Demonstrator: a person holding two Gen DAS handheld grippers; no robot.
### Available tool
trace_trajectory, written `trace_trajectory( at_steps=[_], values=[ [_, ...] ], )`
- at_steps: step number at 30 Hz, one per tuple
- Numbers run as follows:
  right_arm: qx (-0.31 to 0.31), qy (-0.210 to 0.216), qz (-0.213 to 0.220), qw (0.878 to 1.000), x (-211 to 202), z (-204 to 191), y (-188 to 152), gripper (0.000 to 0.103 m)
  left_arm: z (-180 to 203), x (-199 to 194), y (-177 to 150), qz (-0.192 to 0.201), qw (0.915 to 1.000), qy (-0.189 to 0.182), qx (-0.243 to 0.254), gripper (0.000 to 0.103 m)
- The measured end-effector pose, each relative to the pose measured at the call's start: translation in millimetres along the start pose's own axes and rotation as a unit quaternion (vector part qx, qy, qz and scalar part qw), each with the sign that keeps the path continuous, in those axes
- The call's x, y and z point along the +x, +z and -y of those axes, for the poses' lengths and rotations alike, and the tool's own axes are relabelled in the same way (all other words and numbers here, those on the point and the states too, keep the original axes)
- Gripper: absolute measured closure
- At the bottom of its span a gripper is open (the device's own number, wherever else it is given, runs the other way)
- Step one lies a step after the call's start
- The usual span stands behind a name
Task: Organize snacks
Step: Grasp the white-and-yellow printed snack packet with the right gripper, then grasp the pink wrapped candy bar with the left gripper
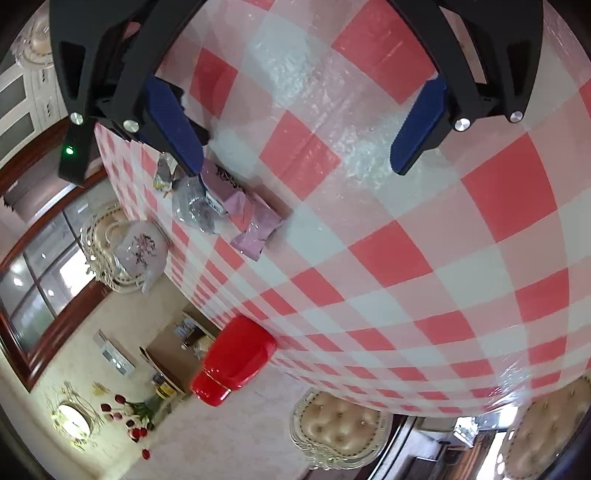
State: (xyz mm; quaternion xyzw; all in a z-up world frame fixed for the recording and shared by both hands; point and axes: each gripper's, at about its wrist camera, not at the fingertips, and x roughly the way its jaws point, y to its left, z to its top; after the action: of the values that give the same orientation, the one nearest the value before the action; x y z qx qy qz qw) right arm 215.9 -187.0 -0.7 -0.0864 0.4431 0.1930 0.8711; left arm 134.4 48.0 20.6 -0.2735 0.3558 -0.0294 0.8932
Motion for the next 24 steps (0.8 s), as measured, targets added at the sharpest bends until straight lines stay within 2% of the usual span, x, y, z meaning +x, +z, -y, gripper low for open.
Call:
trace_trajectory(
  at_steps=[1,2,8,12,13,15,16,19,22,24],
  values=[
    [0.005,-0.001,0.004,1.0,-6.6,0.9,-4.6,0.059,0.3,0.4,0.4,0.001,1.0,0.003,0.004,0.002],
    [0.013,-0.001,0.006,1.0,-11.8,1.5,-9.3,0.06,1.2,0.7,0.3,0.0,0.9999,0.004,0.009,0.002],
    [0.079,-0.019,0.028,0.996,-47.2,-8.7,-47.7,0.061,24.1,7.9,-13.1,-0.024,0.996,0.002,0.085,0.002],
    [0.154,0.009,0.062,0.986,-78.9,-20.1,-79.4,0.061,43.0,11.7,-13.5,-0.015,0.9908,-0.004,0.134,0.002],
    [0.166,0.015,0.069,0.984,-85.0,-25.4,-87.5,0.061,47.7,18.3,-9.8,-0.02,0.9889,-0.012,0.147,0.002],
    [0.174,0.027,0.075,0.982,-91.5,-34.5,-95.2,0.061,54.4,34.2,-1.1,-0.023,0.9861,0.0,0.165,0.002],
    [0.176,0.029,0.078,0.981,-93.5,-36.7,-95.9,0.061,56.8,45.2,7.4,-0.023,0.9864,0.012,0.162,0.002],
    [0.179,0.034,0.085,0.98,-97.2,-38.5,-95.6,0.061,59.3,71.5,36.5,-0.027,0.9911,0.009,0.13,0.002],
    [0.193,0.029,0.079,0.977,-96.0,-33.9,-94.8,0.061,66.7,94.5,55.7,-0.027,0.9893,0.028,0.14,0.002],
    [0.194,0.028,0.084,0.977,-98.3,-33.8,-93.3,0.061,71.5,109.6,60.7,-0.036,0.9844,0.062,0.161,0.002]
  ],
)
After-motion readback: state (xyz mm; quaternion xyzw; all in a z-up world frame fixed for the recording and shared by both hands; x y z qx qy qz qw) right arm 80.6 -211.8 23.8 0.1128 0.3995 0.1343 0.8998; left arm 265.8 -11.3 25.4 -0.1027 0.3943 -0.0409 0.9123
